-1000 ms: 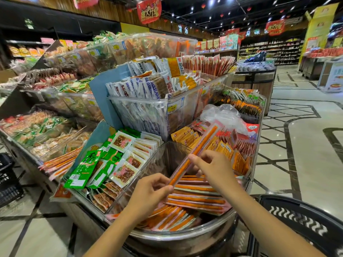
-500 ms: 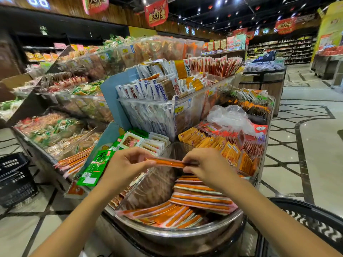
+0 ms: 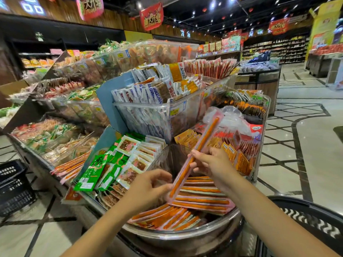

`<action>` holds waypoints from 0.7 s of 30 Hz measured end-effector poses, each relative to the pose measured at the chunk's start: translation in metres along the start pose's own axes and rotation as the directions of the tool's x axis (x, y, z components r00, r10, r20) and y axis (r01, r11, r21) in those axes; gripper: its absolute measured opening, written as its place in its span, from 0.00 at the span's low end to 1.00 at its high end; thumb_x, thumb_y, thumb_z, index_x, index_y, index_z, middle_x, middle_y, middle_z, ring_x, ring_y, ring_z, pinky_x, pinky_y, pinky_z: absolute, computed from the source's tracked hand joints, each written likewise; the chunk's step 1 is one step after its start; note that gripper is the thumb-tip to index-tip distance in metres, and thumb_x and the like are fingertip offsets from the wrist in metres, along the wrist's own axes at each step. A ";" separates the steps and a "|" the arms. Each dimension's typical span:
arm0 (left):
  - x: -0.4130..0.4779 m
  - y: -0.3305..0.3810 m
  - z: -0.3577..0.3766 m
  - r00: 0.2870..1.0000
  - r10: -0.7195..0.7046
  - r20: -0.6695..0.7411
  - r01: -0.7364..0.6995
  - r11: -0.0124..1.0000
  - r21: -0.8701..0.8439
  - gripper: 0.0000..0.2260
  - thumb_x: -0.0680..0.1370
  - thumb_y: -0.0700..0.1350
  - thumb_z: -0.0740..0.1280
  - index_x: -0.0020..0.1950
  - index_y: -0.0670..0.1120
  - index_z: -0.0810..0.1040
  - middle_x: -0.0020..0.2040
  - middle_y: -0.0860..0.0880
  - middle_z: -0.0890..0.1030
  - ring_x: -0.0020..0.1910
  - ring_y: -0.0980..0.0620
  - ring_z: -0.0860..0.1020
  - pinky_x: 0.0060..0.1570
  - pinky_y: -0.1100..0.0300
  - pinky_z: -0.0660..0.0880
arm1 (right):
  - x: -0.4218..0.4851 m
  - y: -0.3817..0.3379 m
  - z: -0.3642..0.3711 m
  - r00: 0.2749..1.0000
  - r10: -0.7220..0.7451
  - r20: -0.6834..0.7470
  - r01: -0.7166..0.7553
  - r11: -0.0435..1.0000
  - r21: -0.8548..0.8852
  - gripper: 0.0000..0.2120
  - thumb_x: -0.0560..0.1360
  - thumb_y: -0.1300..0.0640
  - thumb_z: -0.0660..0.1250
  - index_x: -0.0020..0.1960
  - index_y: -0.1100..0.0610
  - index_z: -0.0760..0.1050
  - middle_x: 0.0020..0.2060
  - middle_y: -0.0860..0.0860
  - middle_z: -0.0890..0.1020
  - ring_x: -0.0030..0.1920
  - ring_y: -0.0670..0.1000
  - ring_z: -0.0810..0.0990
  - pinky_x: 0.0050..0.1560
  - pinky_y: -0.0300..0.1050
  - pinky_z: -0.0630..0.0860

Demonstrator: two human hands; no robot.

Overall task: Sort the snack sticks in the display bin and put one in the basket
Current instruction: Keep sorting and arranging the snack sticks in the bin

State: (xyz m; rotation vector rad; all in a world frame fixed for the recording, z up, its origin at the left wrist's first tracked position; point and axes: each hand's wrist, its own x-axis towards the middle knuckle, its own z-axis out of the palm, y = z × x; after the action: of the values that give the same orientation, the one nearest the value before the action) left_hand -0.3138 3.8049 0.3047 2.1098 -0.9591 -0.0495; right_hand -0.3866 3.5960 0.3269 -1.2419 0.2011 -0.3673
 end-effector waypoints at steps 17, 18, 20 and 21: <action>0.012 -0.033 0.030 0.994 0.020 0.104 -0.071 0.851 0.520 0.09 0.79 0.59 0.66 0.58 0.60 0.77 0.48 0.62 0.81 0.46 0.62 0.77 0.38 0.69 0.66 | 0.001 0.011 -0.051 0.946 -0.294 -0.137 0.183 0.832 -0.523 0.09 0.84 0.59 0.60 0.59 0.55 0.78 0.40 0.56 0.84 0.33 0.53 0.85 0.36 0.44 0.82; 0.014 -0.033 0.032 0.993 0.010 0.115 -0.071 0.837 0.543 0.10 0.79 0.59 0.65 0.59 0.60 0.76 0.49 0.62 0.80 0.47 0.62 0.76 0.38 0.69 0.65 | 0.001 0.013 -0.055 0.947 -0.294 -0.129 0.175 0.809 -0.561 0.10 0.84 0.58 0.60 0.60 0.56 0.79 0.39 0.55 0.84 0.34 0.52 0.85 0.37 0.45 0.82; 0.020 -0.034 0.034 0.992 -0.022 0.128 -0.056 0.816 0.576 0.10 0.80 0.59 0.64 0.60 0.60 0.75 0.50 0.61 0.80 0.47 0.61 0.77 0.39 0.67 0.69 | -0.001 0.016 -0.061 0.950 -0.286 -0.122 0.151 0.767 -0.623 0.14 0.85 0.57 0.57 0.63 0.56 0.79 0.41 0.53 0.84 0.35 0.49 0.85 0.38 0.43 0.82; 0.024 -0.034 0.035 0.992 -0.032 0.125 -0.049 0.802 0.595 0.10 0.80 0.58 0.63 0.60 0.59 0.74 0.50 0.60 0.81 0.48 0.60 0.78 0.41 0.64 0.73 | -0.003 0.017 -0.064 0.951 -0.287 -0.115 0.145 0.742 -0.655 0.14 0.85 0.56 0.56 0.65 0.55 0.78 0.43 0.52 0.84 0.36 0.47 0.85 0.38 0.41 0.81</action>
State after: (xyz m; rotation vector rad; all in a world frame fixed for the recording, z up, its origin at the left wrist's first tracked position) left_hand -0.2877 3.7800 0.2641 2.7104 -1.1728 0.1445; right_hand -0.4083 3.5453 0.2906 -1.9219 0.3862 -0.6726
